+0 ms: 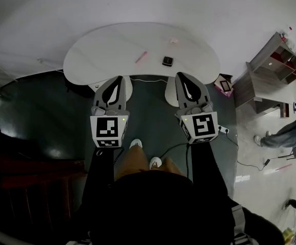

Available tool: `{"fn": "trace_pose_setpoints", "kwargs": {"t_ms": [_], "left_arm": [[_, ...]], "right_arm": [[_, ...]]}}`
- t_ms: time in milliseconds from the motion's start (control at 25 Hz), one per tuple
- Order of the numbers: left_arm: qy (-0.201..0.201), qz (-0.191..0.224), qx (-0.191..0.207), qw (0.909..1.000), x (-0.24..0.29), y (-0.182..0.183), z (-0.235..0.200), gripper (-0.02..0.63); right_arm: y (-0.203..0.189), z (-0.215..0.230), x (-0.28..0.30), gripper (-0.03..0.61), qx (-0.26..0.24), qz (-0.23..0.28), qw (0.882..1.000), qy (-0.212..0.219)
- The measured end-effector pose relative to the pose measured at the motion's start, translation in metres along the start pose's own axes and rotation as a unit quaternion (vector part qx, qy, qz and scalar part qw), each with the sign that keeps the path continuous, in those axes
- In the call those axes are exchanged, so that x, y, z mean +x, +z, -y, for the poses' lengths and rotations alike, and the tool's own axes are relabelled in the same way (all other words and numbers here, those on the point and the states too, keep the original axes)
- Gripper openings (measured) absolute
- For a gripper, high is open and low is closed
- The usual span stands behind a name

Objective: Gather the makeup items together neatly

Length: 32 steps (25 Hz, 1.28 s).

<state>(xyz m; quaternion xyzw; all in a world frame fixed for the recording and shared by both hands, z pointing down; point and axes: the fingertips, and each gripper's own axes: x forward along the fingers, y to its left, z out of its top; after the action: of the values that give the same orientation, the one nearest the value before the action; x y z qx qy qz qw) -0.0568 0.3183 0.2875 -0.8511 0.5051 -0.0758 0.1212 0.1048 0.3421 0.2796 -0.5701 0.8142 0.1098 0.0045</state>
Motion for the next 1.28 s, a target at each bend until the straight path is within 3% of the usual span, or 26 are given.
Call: {"fn": "trace_pose_setpoints", "kwargs": {"t_ms": [520,1280], "left_arm": [[-0.004,0.001,-0.017,0.9998,0.072,-0.023,-0.047,0.017],[-0.082,0.007,-0.006,0.9966,0.284,-0.045,-0.160,0.017]], "right_arm": [[-0.018,0.021,0.080,0.028,-0.007,-0.009,1.000,-0.012],[-0.042,0.079,0.292,0.028,-0.023,-0.027,0.997,-0.066]]}}
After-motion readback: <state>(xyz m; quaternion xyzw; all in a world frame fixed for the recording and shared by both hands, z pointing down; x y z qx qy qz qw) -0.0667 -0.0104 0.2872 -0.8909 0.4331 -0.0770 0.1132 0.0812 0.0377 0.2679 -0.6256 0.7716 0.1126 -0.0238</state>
